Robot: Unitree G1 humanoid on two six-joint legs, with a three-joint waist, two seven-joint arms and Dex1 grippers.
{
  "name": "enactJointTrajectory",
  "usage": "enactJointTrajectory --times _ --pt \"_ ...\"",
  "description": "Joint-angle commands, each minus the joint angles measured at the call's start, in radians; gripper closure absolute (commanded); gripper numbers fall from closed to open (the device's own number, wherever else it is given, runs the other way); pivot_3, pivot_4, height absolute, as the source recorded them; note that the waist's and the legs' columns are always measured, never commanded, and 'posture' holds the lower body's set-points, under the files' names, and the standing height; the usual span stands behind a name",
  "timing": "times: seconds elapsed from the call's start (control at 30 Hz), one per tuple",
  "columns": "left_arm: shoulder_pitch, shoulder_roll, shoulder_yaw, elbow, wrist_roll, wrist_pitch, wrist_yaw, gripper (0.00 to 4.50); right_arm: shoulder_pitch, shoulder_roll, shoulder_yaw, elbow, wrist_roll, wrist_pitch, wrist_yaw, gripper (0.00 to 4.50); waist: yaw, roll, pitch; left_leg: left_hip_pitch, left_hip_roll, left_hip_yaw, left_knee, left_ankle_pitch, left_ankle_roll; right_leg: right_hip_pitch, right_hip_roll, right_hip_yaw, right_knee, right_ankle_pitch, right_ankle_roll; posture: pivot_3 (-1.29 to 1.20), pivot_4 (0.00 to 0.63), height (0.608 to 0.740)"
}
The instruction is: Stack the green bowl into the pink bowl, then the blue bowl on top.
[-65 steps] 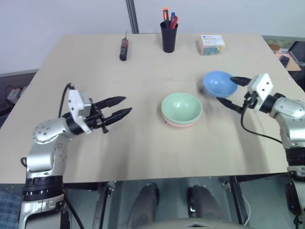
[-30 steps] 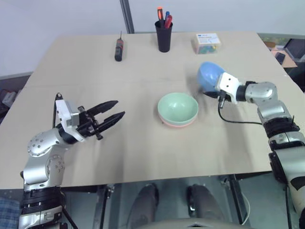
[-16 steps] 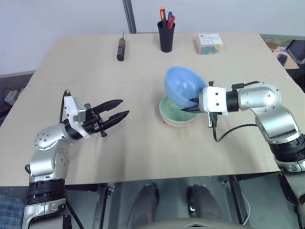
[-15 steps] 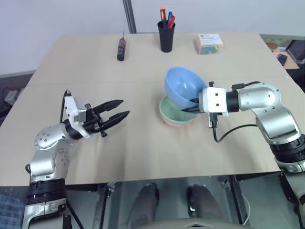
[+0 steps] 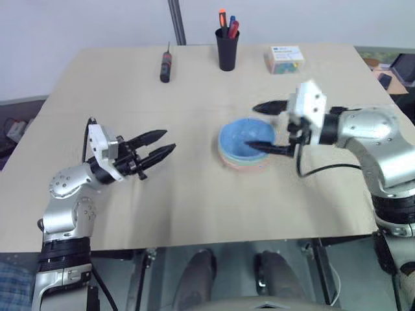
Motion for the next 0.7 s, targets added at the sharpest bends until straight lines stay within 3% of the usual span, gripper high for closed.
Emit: enactJointTrajectory --times 0.03,0.13,0.3,0.53,0.7 --pt "0.027 0.002 0.034 -0.058 0.006 0.016 0.072 2.21 0.099 -0.018 -0.175 0.000 0.058 -0.040 -0.064 0.42 0.006 0.000 0.000 0.000 0.000 0.000 0.000 0.000 0.000 0.000 0.000 0.000 0.000 0.000 0.000 0.00 0.150 0.740" --pt "0.083 0.003 0.052 -0.096 -0.015 0.078 0.126 2.21 0.212 -0.036 -0.301 0.018 0.133 -0.051 -0.052 0.42 0.015 -0.001 -0.001 0.000 0.000 0.000 -0.001 0.000 0.000 0.000 0.000 0.000 -0.001 0.000 0.000 0.00 0.150 0.740" --pt "0.171 0.000 0.070 -0.119 0.024 0.081 0.195 2.21 0.403 -0.028 -0.407 0.043 0.186 -0.187 -0.011 0.42 0.011 -0.001 -0.001 0.001 0.000 0.001 -0.001 0.000 0.001 0.000 0.000 0.001 0.000 0.000 0.000 0.00 0.150 0.740" --pt "0.219 -0.007 0.043 -0.143 0.077 0.049 0.226 2.21 0.571 -0.017 -0.395 0.185 0.173 -0.429 0.092 0.42 0.012 -0.002 -0.001 0.002 0.001 0.003 0.000 0.000 0.001 0.001 0.000 0.002 -0.001 0.000 -0.001 0.00 0.150 0.740" --pt "0.238 -0.012 0.041 -0.165 0.077 0.020 0.212 2.21 0.592 -0.022 -0.368 0.273 0.161 -0.538 0.128 0.42 0.012 -0.002 -0.002 0.002 0.001 0.004 0.000 0.000 0.001 0.001 0.000 0.002 -0.001 -0.002 -0.004 0.00 0.150 0.740"
